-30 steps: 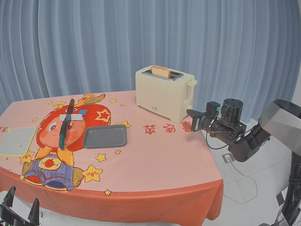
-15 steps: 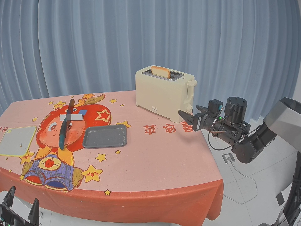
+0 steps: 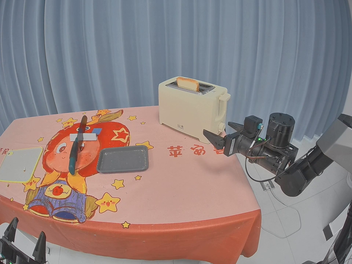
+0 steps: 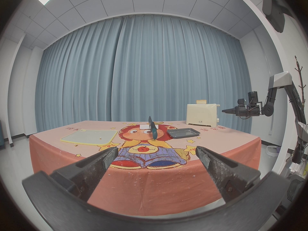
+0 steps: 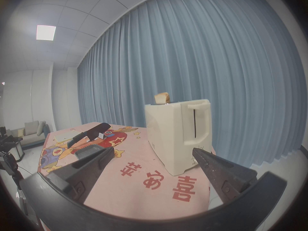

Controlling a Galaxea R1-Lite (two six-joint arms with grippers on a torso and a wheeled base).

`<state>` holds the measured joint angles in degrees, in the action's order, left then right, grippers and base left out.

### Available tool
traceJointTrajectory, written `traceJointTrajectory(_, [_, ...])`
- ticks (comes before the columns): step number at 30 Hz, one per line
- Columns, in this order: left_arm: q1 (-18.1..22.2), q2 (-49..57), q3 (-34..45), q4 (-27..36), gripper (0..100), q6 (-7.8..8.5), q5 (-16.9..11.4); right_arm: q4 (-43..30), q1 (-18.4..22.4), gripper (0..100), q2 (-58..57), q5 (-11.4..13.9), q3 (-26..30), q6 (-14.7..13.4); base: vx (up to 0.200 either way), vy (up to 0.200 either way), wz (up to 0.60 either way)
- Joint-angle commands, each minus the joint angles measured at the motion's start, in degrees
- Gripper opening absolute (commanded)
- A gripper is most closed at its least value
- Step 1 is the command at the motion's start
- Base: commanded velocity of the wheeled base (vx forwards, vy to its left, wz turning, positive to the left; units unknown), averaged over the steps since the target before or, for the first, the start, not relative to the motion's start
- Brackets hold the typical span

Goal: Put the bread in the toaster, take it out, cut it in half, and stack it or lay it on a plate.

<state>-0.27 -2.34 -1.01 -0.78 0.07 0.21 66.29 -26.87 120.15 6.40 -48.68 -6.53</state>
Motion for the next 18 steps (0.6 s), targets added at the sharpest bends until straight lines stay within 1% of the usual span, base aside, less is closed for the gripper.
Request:
traceJointTrajectory(1, [0.0,0.0,1.0,0.0,100,0.01,0.0,0.9,-0.4,100,-0.4,0.0,0.4,0.0,0.000,0.000,0.00])
traceJointTrajectory(13, [0.0,0.0,1.0,0.0,100,0.01,0.1,1.1,-0.6,100,-1.3,-0.2,1.4,0.4,0.000,0.000,0.00])
traceJointTrajectory(14, [0.0,0.0,1.0,0.0,100,0.01,0.1,1.2,-0.6,100,-1.4,-0.6,1.4,0.4,0.000,0.000,0.00])
traceJointTrajectory(16, [0.0,0.0,1.0,0.0,100,0.01,0.0,1.1,-0.6,100,-1.3,-2.1,1.2,0.4,0.000,0.000,0.00])
traceJointTrajectory(18, [0.0,0.0,1.0,0.0,100,0.01,0.0,1.1,-0.6,100,-1.3,-2.6,1.1,0.3,0.000,0.000,0.00])
